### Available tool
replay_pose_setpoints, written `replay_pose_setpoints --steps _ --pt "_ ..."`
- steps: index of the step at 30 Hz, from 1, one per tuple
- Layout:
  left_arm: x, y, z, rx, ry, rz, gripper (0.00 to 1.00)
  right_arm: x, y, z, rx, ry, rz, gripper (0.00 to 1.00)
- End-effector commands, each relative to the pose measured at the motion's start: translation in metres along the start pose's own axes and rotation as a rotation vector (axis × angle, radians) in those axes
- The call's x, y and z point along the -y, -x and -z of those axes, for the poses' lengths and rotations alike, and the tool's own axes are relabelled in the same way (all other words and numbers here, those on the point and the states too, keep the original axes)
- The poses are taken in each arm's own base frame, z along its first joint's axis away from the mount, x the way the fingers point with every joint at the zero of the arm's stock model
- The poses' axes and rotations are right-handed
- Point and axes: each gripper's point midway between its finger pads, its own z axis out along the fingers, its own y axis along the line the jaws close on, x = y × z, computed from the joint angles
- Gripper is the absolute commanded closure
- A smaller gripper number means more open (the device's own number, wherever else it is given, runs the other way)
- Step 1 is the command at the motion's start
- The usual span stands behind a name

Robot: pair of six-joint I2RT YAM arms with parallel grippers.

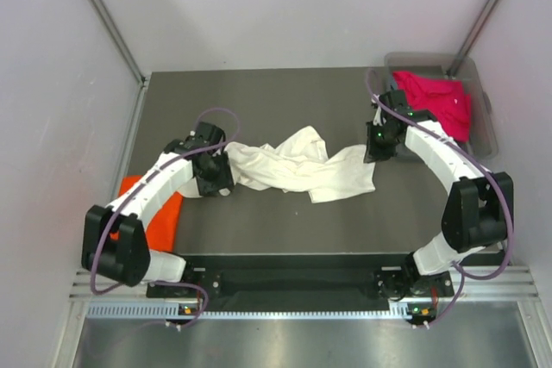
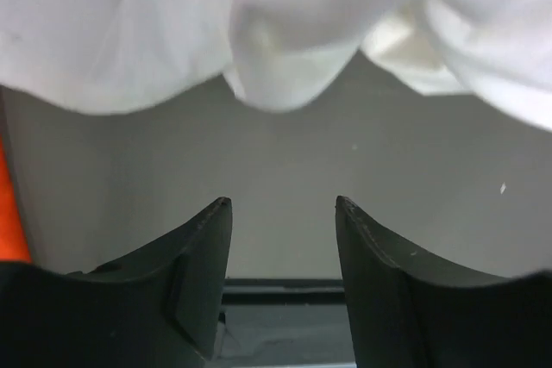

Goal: Fold and stack the t-shirts
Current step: Flatten the tshirt out

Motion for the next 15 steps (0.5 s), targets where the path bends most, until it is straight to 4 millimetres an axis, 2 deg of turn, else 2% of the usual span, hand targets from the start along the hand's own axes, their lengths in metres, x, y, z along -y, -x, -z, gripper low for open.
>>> replay_pose_setpoints --steps 1,3,4,5,6,9,10,11,13,14,15 --pt "0.012 0.043 -0.013 0.123 -0.001 -0.006 0.42 -0.008 0.005 0.011 0.063 0.047 0.021 0.89" --pt "0.007 0.052 -0.028 0.087 0.062 0.000 0.40 -0.007 0.005 0.013 0.068 0.040 0.024 0.84" --pt "0.008 0.054 -0.034 0.081 0.064 -0.005 0.37 -0.004 0.004 0.016 0.068 0.030 0.024 0.67" --pt "0.010 0.058 -0.045 0.071 0.055 -0.002 0.37 -0.002 0.004 0.018 0.073 0.016 0.025 0.55" --pt "0.010 0.060 -0.051 0.068 0.057 -0.001 0.36 0.000 0.003 0.019 0.074 0.009 0.026 0.37" --pt "0.006 0.062 -0.070 0.030 0.072 0.007 0.39 0.002 -0.007 0.016 0.053 0.006 0.022 0.27" --pt "0.004 0.062 -0.073 0.011 0.077 -0.003 0.41 0.003 -0.012 0.011 0.040 0.008 0.018 0.27" --pt "0.002 0.065 -0.080 -0.007 0.101 -0.006 0.53 0.003 -0.015 0.008 0.029 0.011 0.014 0.27" --pt "-0.006 0.060 -0.081 -0.056 0.151 -0.022 0.74 0.003 -0.023 -0.001 0.015 0.022 -0.003 0.26" --pt "-0.005 0.064 -0.078 -0.054 0.159 -0.026 1.00 0.004 -0.026 -0.004 0.008 0.025 -0.005 0.25" --pt "-0.005 0.063 -0.073 -0.055 0.154 -0.027 1.00 0.004 -0.028 -0.008 -0.001 0.026 -0.008 0.25"
